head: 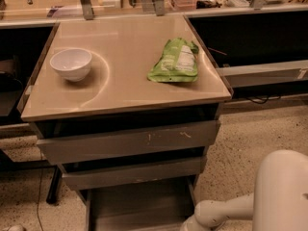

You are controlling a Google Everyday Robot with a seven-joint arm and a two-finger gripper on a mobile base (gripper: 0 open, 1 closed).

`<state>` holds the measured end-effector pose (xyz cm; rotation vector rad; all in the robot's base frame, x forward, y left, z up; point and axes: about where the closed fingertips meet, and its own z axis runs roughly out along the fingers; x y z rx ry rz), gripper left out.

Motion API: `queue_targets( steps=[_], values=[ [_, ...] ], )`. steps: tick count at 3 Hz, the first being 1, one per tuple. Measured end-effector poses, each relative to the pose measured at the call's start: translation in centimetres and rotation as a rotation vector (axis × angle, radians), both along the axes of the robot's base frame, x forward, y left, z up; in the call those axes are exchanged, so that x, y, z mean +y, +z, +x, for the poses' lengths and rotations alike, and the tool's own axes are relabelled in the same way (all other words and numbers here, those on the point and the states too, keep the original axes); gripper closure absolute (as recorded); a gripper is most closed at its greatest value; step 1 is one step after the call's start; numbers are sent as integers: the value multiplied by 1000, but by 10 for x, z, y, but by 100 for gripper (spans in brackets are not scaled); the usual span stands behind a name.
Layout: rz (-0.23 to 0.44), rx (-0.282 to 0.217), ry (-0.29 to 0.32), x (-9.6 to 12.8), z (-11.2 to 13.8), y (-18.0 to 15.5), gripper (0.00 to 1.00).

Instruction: Close bottom drawer

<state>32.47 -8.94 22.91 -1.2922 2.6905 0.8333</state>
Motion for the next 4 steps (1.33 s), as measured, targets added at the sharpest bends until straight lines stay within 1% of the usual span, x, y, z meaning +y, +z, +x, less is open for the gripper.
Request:
queue_targets(
  steps=[2, 3, 4],
  values=[
    [-41, -9, -22, -4, 14, -42, 100],
    [-89, -20, -34, -6, 23, -48, 100],
    [-93, -22, -36, -4, 26, -49, 83]
  ],
)
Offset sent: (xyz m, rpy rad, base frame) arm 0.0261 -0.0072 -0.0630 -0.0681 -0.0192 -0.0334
